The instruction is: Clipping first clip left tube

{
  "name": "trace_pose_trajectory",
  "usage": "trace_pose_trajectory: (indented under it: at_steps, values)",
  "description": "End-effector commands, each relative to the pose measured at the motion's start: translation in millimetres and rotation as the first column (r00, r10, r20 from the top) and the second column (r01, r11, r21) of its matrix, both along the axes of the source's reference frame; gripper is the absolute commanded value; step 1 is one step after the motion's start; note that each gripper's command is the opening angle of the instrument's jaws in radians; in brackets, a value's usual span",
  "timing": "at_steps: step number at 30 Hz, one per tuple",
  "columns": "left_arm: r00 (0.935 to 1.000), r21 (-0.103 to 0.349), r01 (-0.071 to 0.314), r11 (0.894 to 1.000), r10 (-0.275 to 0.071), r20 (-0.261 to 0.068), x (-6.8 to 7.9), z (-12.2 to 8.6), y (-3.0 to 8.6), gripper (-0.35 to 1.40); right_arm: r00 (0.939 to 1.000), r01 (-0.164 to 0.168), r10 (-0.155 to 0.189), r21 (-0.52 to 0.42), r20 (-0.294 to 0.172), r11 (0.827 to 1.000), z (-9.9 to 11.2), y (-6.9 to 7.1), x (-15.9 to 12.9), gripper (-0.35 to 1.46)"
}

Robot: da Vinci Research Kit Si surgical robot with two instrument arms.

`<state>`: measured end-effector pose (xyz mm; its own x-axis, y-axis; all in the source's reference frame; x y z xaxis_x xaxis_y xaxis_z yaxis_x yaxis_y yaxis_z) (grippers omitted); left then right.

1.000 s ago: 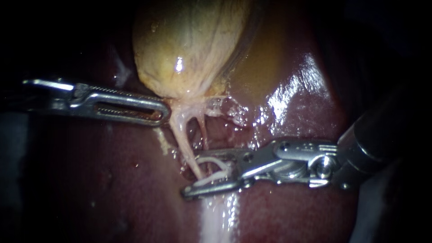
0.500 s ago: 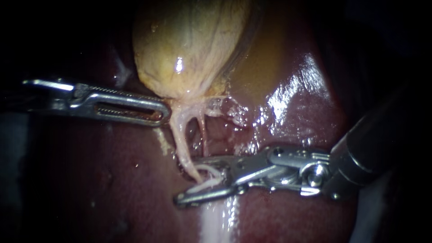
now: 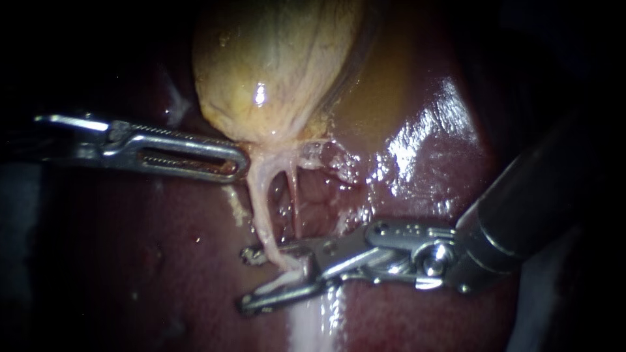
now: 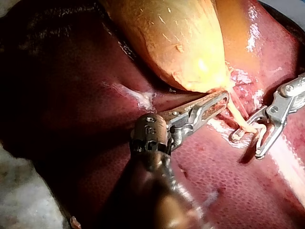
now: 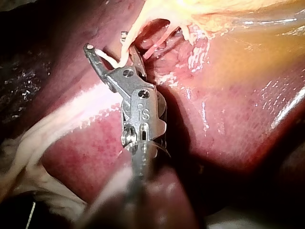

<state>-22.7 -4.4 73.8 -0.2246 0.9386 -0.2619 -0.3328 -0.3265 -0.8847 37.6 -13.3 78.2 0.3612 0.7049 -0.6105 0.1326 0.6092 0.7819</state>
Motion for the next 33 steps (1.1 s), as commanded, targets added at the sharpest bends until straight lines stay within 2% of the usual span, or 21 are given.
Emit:
trace_pose_trajectory:
  at_steps: [1, 12, 15, 19, 24, 28, 33]
  values:
    - [1.0, 0.0, 0.0, 1.0, 0.0, 0.0, 0.0, 0.0, 0.0, -0.35, 1.0, -0.001, 0.001, 0.0, 0.001, 1.0, -0.1, 0.0, 0.0, 0.45]
    - [1.0, 0.0, 0.001, 1.0, -0.001, -0.001, -0.2, 0.0, 0.0, -0.35, 1.0, -0.001, 0.001, 0.0, 0.004, 1.0, 0.0, 0.1, 0.3, 0.36]
    - [1.0, 0.0, 0.001, 1.0, -0.001, -0.001, -0.2, 0.1, 0.0, -0.35, 1.0, 0.0, 0.0, 0.0, 0.004, 1.0, 0.1, 0.2, 0.2, 0.24]
    - [1.0, 0.0, 0.001, 1.0, -0.001, -0.001, -0.2, 0.1, 0.0, -0.35, 0.9999, -0.002, 0.002, 0.022, 0.011, 1.0, 0.3, 0.3, -0.3, -0.06]
    - [1.0, 0.0, 0.001, 1.0, -0.001, -0.001, -0.2, 0.1, 0.0, -0.35, 0.9997, -0.007, 0.005, 0.055, 0.022, 0.998, 0.4, 0.4, -0.5, -0.35]
    - [1.0, 0.0, 0.001, 1.0, -0.001, -0.001, -0.2, 0.1, 0.0, -0.35, 0.9982, -0.002, -0.003, 0.095, 0.06, 0.995, 0.3, 0.5, -0.6, -0.35]
    - [1.0, 0.0, 0.001, 1.0, -0.001, -0.001, -0.2, 0.1, 0.0, -0.35, 0.9974, 0.002, -0.009, 0.099, 0.071, 0.995, 0.3, 0.5, -0.7, -0.35]
